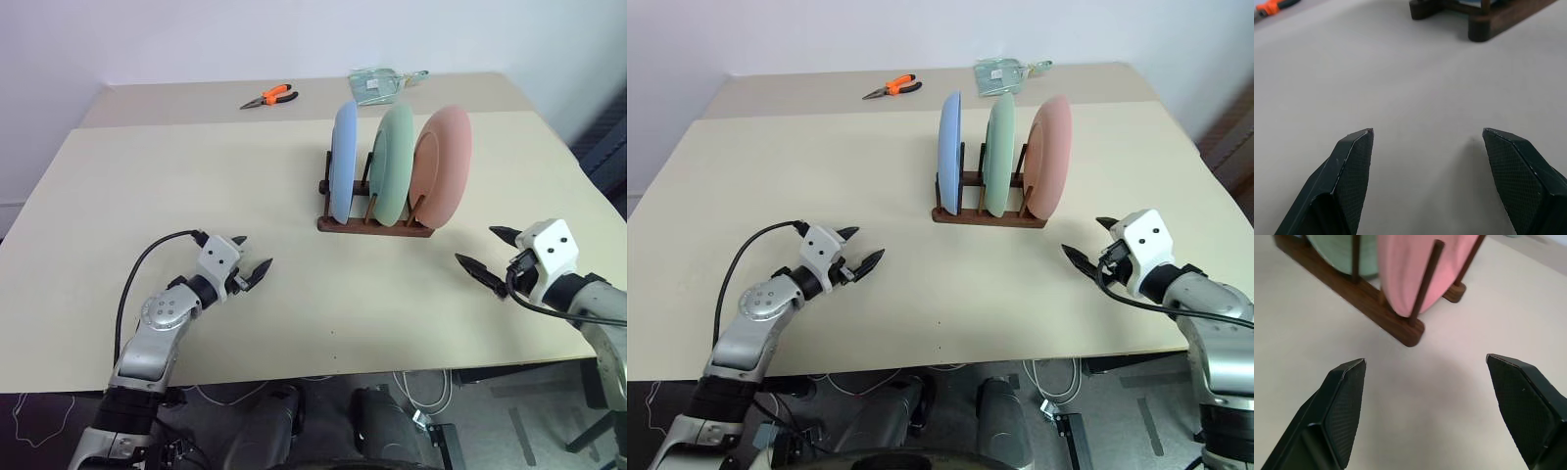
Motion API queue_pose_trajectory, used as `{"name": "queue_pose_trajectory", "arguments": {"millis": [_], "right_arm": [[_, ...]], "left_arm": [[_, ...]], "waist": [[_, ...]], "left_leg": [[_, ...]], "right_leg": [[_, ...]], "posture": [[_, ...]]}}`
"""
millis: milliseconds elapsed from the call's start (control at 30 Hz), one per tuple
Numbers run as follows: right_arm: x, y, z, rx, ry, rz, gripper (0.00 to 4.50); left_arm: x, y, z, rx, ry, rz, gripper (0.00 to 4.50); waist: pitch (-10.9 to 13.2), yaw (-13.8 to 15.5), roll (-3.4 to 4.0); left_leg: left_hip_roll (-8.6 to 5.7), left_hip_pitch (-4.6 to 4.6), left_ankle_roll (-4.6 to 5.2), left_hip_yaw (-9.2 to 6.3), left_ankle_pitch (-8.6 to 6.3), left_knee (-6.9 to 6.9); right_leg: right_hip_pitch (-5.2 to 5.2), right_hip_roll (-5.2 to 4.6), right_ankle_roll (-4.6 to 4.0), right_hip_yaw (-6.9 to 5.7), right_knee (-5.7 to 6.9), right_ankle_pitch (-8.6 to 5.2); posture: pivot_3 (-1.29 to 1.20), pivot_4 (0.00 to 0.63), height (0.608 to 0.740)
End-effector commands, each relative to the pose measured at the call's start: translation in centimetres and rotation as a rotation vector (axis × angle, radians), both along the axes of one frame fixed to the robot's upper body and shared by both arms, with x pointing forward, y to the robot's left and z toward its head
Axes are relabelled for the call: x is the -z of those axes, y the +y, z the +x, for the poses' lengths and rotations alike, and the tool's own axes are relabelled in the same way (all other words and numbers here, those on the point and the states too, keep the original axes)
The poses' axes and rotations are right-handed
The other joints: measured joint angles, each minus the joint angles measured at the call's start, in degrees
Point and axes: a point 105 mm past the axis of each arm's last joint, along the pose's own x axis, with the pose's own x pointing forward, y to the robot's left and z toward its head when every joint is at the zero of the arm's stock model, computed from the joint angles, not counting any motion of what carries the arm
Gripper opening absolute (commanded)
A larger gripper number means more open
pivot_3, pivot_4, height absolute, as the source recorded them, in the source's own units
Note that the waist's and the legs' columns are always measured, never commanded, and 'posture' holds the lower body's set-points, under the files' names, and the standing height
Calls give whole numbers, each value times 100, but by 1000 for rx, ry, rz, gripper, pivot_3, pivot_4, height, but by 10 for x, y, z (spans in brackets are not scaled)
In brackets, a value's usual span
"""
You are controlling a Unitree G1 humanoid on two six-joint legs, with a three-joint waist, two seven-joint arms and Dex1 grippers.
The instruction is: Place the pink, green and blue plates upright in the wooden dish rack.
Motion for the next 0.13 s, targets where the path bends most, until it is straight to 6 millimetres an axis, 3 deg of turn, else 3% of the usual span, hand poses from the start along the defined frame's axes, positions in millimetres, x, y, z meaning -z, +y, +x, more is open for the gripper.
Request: {"name": "queue_pose_trajectory", "arguments": {"millis": [33,133], "right_arm": [[-9,1,8,-3,-53,-13,4000],[-8,1,14,-5,-61,-12,4000]], "left_arm": [[-17,-1,0,-9,-69,-5,3660],[-17,-2,-1,-26,-70,-12,3660]], "waist": [[0,3,1],[-1,6,2]], "left_leg": [[0,0,0,0,0,0],[0,0,0,0,0,2]], "right_leg": [[0,0,0,0,0,0],[1,1,0,0,-1,0]], "posture": [[0,150,719],[0,150,719]]}}
